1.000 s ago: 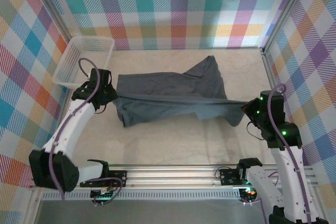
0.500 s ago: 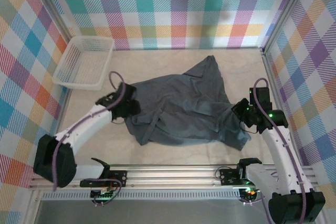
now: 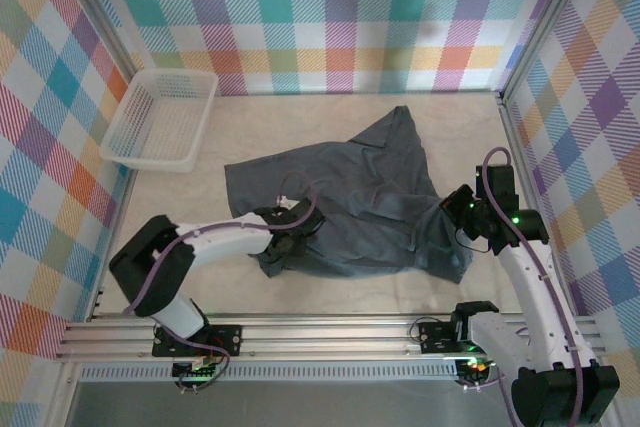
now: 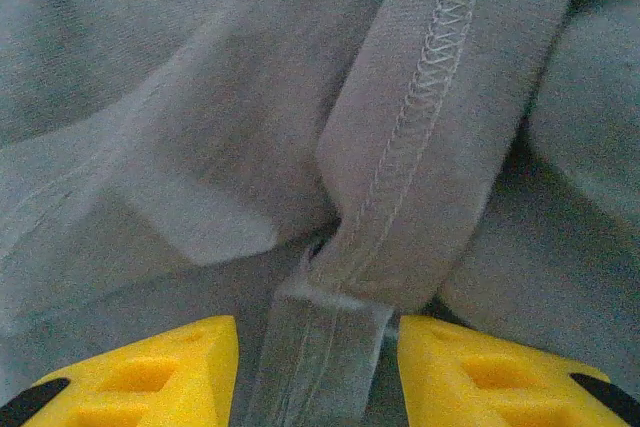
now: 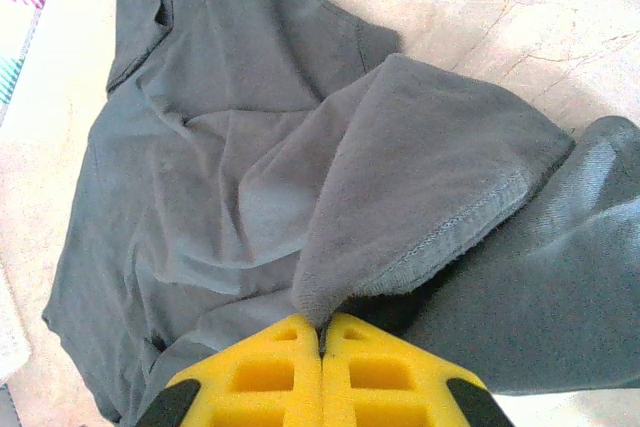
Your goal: Fold the inside-out t-shirt
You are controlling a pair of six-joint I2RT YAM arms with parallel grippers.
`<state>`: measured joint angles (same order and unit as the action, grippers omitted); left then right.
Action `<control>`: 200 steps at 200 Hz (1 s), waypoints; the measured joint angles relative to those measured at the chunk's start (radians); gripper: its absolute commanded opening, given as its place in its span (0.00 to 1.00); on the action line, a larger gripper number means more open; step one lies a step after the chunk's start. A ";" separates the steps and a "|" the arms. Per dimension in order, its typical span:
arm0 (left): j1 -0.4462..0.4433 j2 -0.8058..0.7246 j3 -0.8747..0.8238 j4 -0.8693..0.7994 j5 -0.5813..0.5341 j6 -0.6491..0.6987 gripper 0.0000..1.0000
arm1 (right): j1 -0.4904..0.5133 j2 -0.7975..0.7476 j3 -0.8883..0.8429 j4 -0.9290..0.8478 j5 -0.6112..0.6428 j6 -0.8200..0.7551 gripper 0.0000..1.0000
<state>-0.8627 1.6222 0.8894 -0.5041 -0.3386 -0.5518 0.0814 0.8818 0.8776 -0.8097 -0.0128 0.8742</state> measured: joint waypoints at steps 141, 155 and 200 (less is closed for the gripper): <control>0.001 0.082 0.053 0.058 -0.063 0.017 0.34 | 0.000 -0.003 -0.001 0.000 0.000 -0.001 0.00; 0.002 0.048 0.039 0.048 -0.067 0.014 0.31 | 0.000 -0.003 -0.001 0.000 0.000 -0.001 0.00; 0.022 -0.055 -0.010 0.037 -0.060 -0.012 0.14 | 0.000 -0.003 -0.001 0.000 0.000 0.000 0.00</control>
<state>-0.8410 1.5673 0.8799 -0.4675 -0.3988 -0.5640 0.0814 0.8787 0.8768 -0.8097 -0.0124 0.8738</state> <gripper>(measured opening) 0.187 0.046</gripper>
